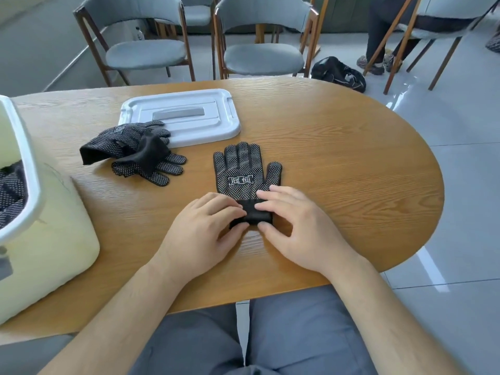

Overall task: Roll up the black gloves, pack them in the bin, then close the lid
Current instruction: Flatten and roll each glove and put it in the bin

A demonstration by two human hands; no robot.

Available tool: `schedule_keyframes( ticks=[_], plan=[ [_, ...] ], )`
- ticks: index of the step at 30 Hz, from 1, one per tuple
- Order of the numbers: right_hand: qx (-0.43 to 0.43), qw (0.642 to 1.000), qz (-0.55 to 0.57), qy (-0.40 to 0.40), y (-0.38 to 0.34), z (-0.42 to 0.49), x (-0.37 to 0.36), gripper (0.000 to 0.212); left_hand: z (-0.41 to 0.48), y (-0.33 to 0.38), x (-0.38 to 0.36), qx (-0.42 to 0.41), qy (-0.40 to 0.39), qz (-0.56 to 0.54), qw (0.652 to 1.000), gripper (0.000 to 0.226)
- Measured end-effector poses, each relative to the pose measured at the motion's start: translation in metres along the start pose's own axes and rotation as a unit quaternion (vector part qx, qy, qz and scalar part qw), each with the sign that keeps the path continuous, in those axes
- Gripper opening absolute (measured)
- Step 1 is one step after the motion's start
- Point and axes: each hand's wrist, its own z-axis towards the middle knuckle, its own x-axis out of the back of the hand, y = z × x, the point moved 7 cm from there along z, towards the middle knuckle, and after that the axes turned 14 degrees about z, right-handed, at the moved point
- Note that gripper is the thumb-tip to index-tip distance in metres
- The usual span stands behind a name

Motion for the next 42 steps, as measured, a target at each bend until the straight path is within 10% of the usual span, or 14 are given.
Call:
schedule_keyframes(
  ticks=[29,35,42],
  plan=[
    [-0.004,0.997,0.07,0.041,-0.01,0.004,0.005,0.019,0.006,-0.013,0.001,0.131,-0.059,-0.134,0.981,0.039],
    [-0.011,0.999,0.033,0.019,-0.008,0.007,-0.002,0.014,0.011,-0.013,-0.004,0.104,-0.046,-0.113,0.987,0.013],
    [0.043,0.996,-0.056,0.059,-0.016,0.003,0.003,0.014,0.005,-0.002,0.0,0.033,-0.031,-0.008,0.999,0.035]
  ],
)
